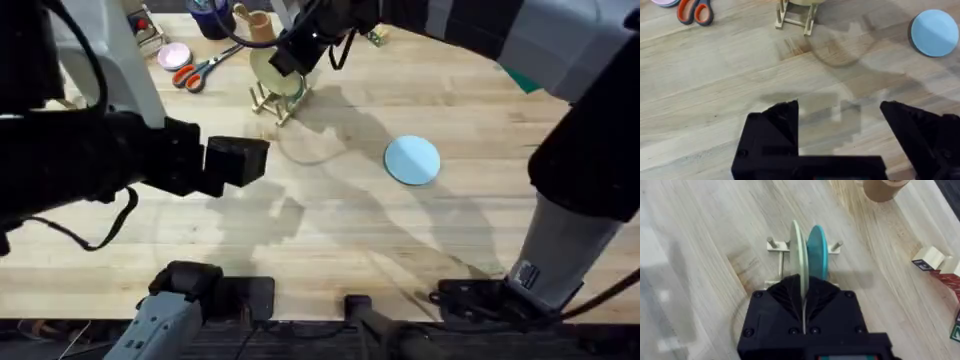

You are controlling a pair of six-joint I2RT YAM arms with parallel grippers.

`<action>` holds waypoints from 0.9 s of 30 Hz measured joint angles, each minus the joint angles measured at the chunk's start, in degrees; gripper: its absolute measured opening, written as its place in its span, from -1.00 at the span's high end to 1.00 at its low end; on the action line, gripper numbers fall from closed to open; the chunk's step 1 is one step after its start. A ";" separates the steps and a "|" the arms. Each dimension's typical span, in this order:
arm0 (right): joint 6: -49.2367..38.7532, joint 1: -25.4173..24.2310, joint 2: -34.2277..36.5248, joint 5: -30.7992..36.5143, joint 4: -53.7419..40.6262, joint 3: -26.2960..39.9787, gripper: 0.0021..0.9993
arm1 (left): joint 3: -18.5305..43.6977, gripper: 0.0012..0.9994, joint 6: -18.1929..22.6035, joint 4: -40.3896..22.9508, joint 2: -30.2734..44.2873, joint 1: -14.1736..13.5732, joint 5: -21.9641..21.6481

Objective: Pick up the plates from the table one by one and place each into a slot on the dish rack.

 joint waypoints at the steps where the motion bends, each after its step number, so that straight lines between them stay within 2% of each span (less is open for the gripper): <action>1: 0.00 0.00 0.00 0.00 -0.09 0.00 0.94 | 0.00 -0.99 0.00 0.00 0.00 0.00 0.00; 27: 0.02 0.24 0.00 1.52 -0.20 0.00 0.94 | 0.00 -0.99 -0.01 0.00 0.00 0.00 0.00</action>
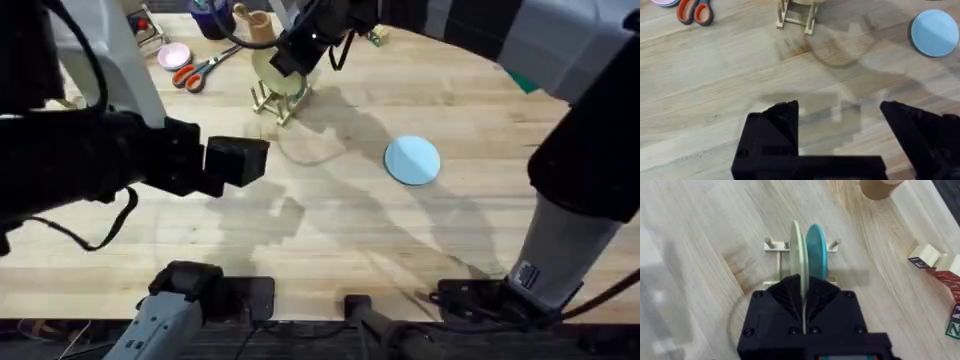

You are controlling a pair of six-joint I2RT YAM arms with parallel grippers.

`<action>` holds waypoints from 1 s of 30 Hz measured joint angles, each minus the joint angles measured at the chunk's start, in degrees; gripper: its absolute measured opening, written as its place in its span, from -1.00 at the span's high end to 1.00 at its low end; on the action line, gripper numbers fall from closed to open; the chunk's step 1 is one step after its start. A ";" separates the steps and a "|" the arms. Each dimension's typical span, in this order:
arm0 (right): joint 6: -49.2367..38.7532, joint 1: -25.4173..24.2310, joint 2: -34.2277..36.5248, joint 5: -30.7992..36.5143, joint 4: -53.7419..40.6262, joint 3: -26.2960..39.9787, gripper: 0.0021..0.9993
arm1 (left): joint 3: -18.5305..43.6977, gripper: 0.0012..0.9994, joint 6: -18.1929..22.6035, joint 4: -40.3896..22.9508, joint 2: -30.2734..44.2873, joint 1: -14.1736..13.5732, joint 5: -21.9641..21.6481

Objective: Pick up the plates from the table one by one and place each into a slot on the dish rack.

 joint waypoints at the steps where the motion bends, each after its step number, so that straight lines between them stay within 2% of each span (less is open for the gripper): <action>1: -0.02 0.02 0.00 0.18 0.00 0.00 0.94 | 0.00 -0.99 -0.01 0.00 0.00 0.00 0.00; 30: 0.04 0.66 1.31 1.06 -0.13 0.00 0.94 | 0.00 -0.99 0.01 0.00 0.00 0.00 0.00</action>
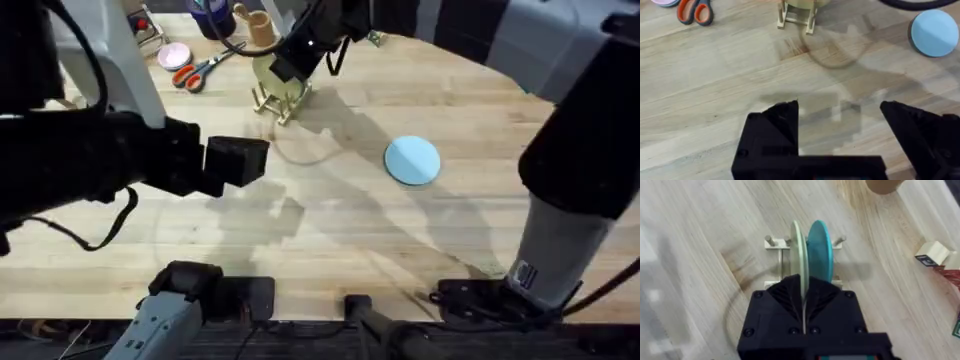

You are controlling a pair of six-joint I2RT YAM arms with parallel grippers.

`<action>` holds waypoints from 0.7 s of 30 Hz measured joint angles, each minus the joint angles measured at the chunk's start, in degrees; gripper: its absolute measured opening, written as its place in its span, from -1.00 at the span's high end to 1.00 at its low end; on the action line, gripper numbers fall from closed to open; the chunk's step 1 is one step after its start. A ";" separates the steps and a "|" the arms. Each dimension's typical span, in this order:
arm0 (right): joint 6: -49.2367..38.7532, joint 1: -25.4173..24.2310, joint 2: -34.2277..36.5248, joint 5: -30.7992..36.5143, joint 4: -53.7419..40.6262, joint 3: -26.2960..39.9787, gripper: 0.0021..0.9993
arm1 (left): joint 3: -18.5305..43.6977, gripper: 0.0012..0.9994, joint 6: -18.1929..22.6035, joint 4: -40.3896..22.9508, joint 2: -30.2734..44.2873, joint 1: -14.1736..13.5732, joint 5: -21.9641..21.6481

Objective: Pick up the plates from the table one by one and place each into a slot on the dish rack.

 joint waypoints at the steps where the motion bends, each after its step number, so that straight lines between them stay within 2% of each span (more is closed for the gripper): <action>1: 0.00 0.00 0.20 0.02 -0.04 0.00 0.94 | 0.00 -0.99 0.01 0.00 0.00 0.00 0.00; 17: 0.00 0.00 0.59 0.17 0.00 0.00 0.94 | 0.00 -0.99 0.00 0.00 0.00 0.00 0.00; 21: 0.02 0.00 0.61 0.17 -0.02 0.00 0.84 | 0.00 -0.99 -0.02 0.00 0.00 0.00 0.00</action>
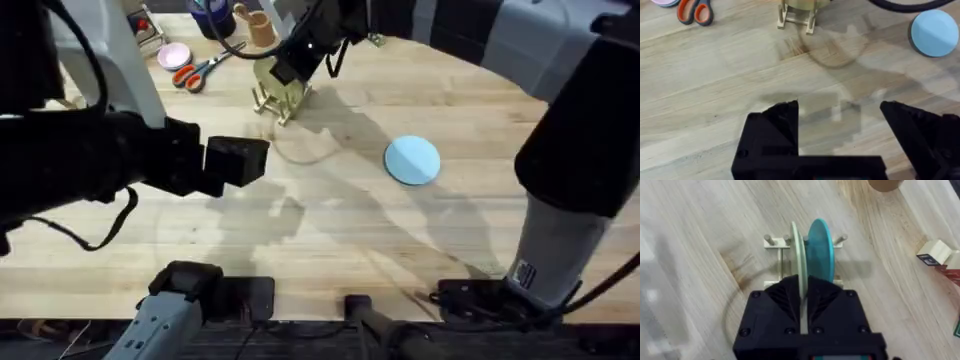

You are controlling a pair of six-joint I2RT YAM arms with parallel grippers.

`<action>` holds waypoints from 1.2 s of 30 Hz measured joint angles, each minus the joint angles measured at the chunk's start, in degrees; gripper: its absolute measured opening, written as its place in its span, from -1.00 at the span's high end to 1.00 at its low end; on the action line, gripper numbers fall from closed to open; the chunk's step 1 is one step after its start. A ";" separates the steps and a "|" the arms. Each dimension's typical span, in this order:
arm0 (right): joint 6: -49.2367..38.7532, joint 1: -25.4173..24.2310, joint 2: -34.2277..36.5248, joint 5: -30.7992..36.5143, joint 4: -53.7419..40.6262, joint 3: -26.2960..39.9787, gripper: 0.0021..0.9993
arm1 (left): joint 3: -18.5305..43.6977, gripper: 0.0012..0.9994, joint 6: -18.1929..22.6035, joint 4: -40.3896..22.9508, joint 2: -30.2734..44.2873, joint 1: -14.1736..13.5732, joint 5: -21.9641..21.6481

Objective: Pick up the plates from the table one by one and place each into a slot on the dish rack.

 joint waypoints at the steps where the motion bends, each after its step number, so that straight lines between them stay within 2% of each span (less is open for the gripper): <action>1: 0.00 0.00 0.00 0.00 0.02 0.00 0.81 | 0.00 -0.99 0.02 0.00 0.00 0.00 0.00; 19: 0.23 0.00 -0.98 0.02 0.00 0.02 0.74 | 0.00 -0.99 0.00 0.00 0.00 0.00 0.00; 22: 0.50 0.00 -3.44 0.02 -0.05 0.02 0.72 | 0.00 -0.99 0.00 0.00 0.00 0.00 0.00; 28: 0.85 0.00 -12.76 1.11 -2.98 0.11 0.58 | 0.00 -0.99 0.00 0.00 0.00 0.00 0.00; 31: 0.87 0.00 -16.84 3.16 -6.66 0.37 0.41 | 0.00 -0.99 0.00 0.00 0.00 0.00 0.00; 33: 1.02 0.00 -19.14 4.14 -9.52 0.46 0.21 | 0.00 -0.99 0.00 0.00 0.00 0.00 0.00; 35: 1.23 -0.07 -21.02 4.79 -12.17 0.50 -0.10 | 0.00 -0.99 0.00 0.00 0.00 0.00 0.00; 36: 1.47 -0.21 -21.89 5.05 -13.45 0.50 -0.39 | 0.00 -0.99 0.00 0.00 0.00 0.00 0.00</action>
